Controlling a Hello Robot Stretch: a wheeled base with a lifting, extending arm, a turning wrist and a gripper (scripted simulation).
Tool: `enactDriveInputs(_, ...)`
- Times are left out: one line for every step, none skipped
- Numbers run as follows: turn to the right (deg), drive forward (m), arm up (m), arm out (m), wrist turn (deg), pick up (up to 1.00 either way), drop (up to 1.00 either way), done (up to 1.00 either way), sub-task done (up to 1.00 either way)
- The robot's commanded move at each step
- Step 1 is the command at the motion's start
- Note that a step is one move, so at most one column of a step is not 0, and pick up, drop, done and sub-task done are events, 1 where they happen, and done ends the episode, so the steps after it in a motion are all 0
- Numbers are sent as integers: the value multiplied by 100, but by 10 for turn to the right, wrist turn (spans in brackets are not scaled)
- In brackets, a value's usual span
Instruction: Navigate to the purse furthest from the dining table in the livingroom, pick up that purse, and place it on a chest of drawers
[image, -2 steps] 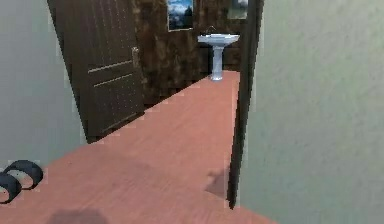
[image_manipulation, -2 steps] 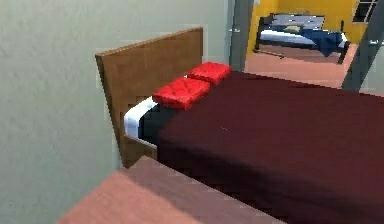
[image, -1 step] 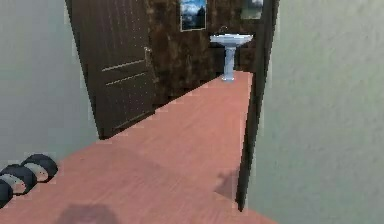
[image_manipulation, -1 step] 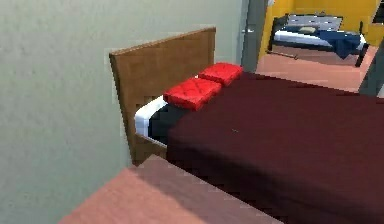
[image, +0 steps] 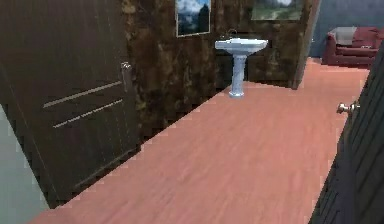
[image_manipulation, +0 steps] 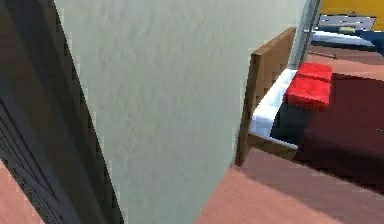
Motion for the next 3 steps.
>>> enactDriveInputs(-60,0,0,0,0,0,0,0,0)
enactDriveInputs(0,20,0,0,0,0,0,0,0)
enactDriveInputs(300,0,0,0,0,0,0,0,0)
